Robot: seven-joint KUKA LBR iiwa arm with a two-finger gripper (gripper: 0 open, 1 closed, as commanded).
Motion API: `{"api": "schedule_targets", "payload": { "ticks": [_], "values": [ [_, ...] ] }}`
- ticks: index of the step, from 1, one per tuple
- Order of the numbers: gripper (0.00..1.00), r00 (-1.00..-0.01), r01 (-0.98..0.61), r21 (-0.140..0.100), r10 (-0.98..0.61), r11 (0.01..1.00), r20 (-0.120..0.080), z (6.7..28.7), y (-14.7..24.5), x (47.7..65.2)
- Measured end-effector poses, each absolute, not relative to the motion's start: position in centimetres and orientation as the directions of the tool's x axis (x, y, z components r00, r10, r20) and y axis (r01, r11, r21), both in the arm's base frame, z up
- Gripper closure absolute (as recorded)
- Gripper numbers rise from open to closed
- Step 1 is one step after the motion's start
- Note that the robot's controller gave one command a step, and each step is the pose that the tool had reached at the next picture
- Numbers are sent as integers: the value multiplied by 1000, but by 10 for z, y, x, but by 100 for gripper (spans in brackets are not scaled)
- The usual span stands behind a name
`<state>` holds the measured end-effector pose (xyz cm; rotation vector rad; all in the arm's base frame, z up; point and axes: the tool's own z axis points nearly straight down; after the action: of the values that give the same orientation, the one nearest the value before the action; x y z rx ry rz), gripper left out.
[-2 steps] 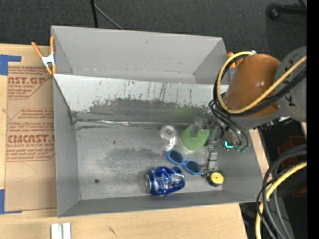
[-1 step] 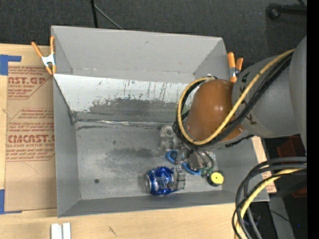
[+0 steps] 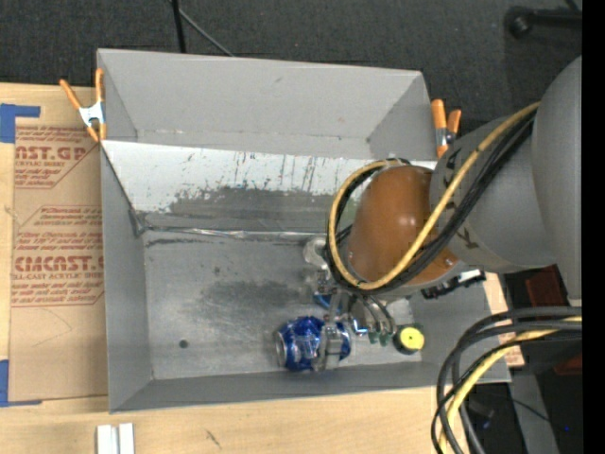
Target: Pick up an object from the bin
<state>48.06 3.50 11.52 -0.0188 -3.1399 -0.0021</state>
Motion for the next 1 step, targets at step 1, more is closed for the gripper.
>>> {"api": "schedule_targets", "payload": {
  "ticks": [1],
  "values": [
    [0, -1000, 10, 1, 10, 1000, -1, 128, 44, 483]
  ]
}}
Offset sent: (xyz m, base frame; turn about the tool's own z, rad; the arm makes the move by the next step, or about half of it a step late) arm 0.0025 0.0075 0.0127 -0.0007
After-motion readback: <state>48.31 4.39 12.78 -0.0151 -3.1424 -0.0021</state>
